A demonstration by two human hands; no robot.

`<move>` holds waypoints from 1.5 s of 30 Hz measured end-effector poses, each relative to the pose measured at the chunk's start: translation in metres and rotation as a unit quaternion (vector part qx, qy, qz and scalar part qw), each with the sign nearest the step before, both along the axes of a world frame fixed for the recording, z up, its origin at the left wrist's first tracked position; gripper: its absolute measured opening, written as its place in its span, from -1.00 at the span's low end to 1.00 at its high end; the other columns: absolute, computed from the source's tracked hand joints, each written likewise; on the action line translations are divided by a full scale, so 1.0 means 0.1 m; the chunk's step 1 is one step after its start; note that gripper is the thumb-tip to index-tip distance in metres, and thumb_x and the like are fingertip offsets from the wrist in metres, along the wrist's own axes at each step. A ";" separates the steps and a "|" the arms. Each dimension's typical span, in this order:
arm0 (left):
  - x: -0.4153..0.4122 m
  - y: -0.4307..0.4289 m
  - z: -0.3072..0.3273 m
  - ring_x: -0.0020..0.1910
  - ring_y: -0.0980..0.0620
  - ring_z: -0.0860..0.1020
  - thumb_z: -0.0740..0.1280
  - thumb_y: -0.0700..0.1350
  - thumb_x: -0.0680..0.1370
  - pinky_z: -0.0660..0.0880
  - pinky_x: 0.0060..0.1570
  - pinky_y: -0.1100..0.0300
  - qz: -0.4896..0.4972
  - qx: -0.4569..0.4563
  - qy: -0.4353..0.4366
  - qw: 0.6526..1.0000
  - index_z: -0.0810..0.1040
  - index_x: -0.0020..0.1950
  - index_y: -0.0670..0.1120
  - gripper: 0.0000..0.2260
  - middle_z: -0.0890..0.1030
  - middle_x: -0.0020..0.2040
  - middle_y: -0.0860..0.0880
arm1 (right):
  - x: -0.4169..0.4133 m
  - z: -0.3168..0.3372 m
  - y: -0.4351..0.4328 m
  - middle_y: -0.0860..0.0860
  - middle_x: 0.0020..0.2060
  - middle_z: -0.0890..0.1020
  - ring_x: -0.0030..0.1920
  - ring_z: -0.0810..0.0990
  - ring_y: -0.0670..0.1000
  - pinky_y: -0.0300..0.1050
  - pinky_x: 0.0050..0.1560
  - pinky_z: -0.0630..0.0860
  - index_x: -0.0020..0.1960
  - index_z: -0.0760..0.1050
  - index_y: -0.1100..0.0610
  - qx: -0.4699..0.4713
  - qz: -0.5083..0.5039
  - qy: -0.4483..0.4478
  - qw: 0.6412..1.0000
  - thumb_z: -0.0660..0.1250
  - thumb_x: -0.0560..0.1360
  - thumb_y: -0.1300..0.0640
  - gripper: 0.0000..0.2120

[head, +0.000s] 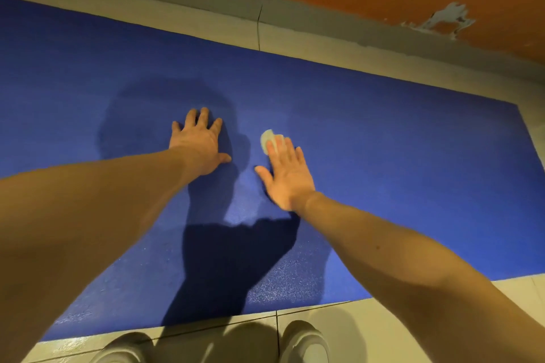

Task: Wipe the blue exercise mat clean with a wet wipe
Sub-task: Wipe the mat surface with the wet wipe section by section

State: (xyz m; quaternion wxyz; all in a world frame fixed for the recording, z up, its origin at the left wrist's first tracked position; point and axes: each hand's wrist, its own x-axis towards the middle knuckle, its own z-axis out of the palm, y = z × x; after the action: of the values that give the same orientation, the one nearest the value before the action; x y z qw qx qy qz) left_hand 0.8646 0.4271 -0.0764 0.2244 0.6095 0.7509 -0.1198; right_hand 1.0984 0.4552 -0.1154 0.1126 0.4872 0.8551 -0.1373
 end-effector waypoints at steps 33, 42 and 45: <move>-0.14 0.45 -0.07 0.57 -0.28 -0.30 0.40 0.51 0.27 -0.02 0.40 -0.52 0.042 -0.056 0.005 0.998 -0.25 0.62 0.16 0.18 -0.31 0.61 -0.06 | -0.51 -0.07 0.52 0.00 0.66 -0.14 0.64 -0.23 0.08 0.12 0.62 -0.23 0.67 -0.25 0.02 0.020 0.012 0.067 0.997 -0.01 0.69 -0.21 -0.29; -0.23 0.57 -0.03 0.58 -0.26 -0.05 0.26 0.33 0.55 0.03 0.46 -0.41 0.068 0.016 -0.013 0.997 0.04 0.64 0.07 -0.23 -0.01 0.62 -0.08 | -0.39 -0.07 1.48 0.13 0.65 -0.17 0.63 -0.25 0.17 0.16 0.61 -0.24 0.66 -0.24 0.14 0.016 -0.179 -0.008 0.984 -0.14 0.66 -0.33 -0.22; -0.36 0.62 -0.06 0.59 -0.23 -0.14 0.35 0.36 0.48 -0.01 0.45 -0.43 0.086 0.032 -0.001 0.996 -0.07 0.65 0.07 -0.08 -0.09 0.64 -0.08 | -0.59 -0.07 1.33 0.16 0.64 -0.20 0.62 -0.28 0.21 0.19 0.60 -0.26 0.65 -0.29 0.15 0.014 -0.205 0.027 0.978 -0.13 0.66 -0.32 -0.22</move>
State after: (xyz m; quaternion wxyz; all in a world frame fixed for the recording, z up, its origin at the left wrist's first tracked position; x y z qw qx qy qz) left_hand 0.8290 0.4888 -0.0825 0.2146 0.5500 0.8036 -0.0756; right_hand 1.0393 0.5884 -0.1224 0.0523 0.6497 0.7417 -0.1586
